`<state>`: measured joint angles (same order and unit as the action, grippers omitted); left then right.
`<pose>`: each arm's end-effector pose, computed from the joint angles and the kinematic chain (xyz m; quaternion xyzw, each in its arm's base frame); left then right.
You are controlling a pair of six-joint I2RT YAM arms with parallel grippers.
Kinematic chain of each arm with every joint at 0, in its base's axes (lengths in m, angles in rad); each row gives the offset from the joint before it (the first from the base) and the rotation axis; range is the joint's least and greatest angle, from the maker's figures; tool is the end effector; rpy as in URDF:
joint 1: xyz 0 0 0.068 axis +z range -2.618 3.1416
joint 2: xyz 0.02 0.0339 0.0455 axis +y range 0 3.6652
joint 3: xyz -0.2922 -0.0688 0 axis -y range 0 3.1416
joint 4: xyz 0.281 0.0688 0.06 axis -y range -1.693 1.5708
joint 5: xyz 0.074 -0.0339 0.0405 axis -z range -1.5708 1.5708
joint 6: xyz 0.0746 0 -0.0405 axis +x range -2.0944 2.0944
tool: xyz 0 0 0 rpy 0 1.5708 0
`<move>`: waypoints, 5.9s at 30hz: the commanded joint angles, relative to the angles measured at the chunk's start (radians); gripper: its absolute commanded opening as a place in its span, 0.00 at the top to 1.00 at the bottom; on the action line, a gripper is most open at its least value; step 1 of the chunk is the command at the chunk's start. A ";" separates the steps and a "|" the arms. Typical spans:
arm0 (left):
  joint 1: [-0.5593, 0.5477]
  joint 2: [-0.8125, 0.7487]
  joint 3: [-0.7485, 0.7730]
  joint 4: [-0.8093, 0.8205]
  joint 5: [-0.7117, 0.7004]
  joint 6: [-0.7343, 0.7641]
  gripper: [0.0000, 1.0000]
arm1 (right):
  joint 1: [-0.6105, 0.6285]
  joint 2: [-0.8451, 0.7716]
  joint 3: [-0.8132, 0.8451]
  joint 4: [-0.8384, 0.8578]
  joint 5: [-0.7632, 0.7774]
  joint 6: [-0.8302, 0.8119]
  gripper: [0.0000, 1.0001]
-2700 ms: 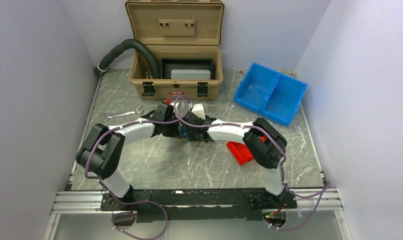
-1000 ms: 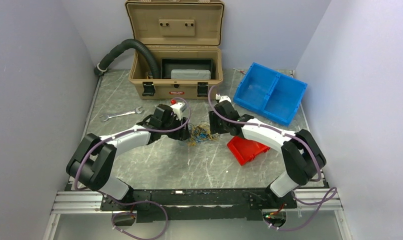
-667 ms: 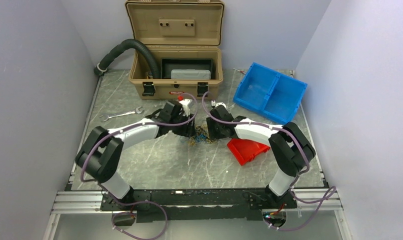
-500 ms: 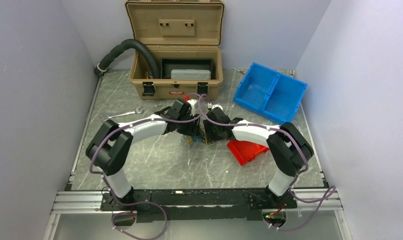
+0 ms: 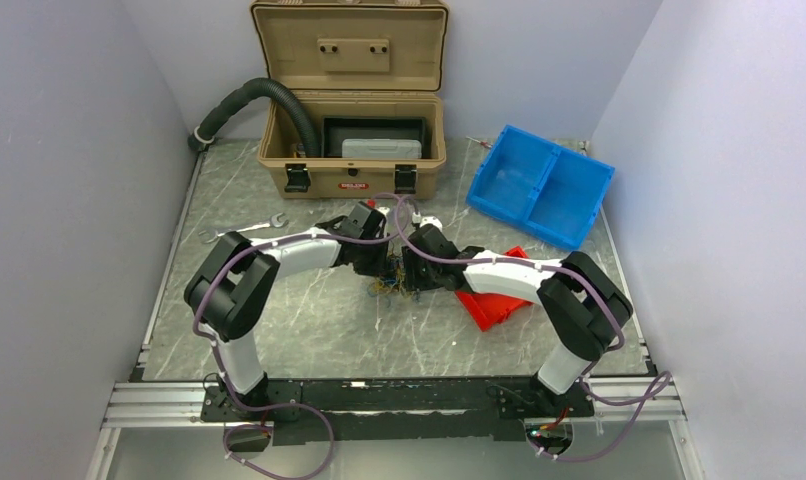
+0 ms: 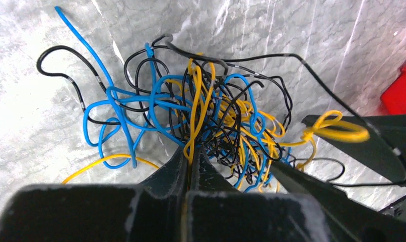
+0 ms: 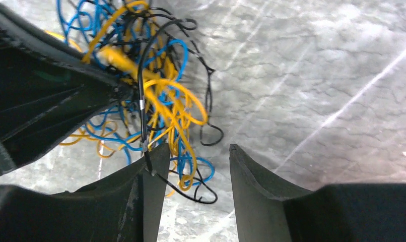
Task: Untangle the cables
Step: Untie the cable.
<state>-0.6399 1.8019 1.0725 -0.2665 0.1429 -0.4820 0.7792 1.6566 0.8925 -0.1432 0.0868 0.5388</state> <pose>0.3280 -0.2574 0.1313 0.0956 0.9519 -0.2084 0.2030 0.2755 0.2630 0.1367 -0.0992 0.9395 0.1668 0.2824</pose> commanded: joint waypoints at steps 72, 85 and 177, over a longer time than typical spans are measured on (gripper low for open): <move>0.037 -0.655 -0.636 0.294 0.100 -0.359 0.41 | 0.111 -0.081 -0.081 0.232 -0.259 0.051 0.32; 0.066 -0.563 -0.594 0.331 0.086 -0.369 0.39 | 0.113 -0.083 0.039 -0.025 0.050 0.043 0.32; 0.059 -0.283 -0.342 0.122 -0.007 -0.057 0.34 | 0.095 0.036 0.014 0.200 -0.120 0.070 0.34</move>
<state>-0.5667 1.4738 0.7246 -0.2131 0.0818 -0.5175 0.8711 1.6707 0.9169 -0.0780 0.0261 0.5629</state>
